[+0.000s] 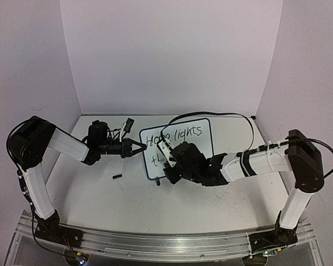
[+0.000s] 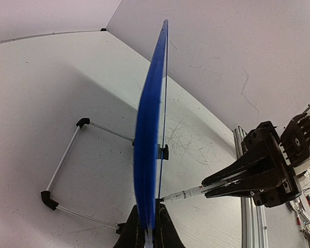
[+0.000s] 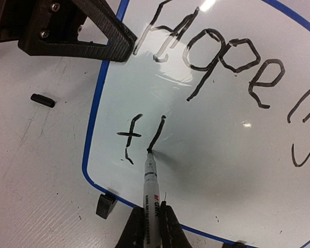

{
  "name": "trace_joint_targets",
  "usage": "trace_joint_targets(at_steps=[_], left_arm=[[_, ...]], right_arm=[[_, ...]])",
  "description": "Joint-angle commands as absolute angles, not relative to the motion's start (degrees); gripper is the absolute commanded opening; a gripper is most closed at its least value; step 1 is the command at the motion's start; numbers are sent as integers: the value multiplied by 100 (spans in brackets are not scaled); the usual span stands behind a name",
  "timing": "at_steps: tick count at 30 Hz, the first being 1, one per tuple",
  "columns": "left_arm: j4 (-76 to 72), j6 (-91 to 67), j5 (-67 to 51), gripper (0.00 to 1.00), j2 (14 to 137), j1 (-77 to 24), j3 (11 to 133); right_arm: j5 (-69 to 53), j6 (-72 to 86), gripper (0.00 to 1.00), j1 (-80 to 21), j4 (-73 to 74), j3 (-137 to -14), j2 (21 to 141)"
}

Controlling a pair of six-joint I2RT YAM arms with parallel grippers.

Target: Write a sentence on the whiteboard

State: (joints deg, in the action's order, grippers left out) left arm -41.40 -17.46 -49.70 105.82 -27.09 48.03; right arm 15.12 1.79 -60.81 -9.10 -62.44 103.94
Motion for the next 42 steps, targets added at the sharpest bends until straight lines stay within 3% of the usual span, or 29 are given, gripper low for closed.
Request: trace_joint_targets(at_steps=[1, 42], left_arm=[[-3542, -1397, -4732, 0, 10608, -2769, 4875], [-3505, -1363, -4737, 0, 10626, -2779, 4882]], right_arm=[[1434, 315, 0, -6127, -801, -6153, 10366], [2108, 334, 0, -6126, -1208, -6417, 10467]])
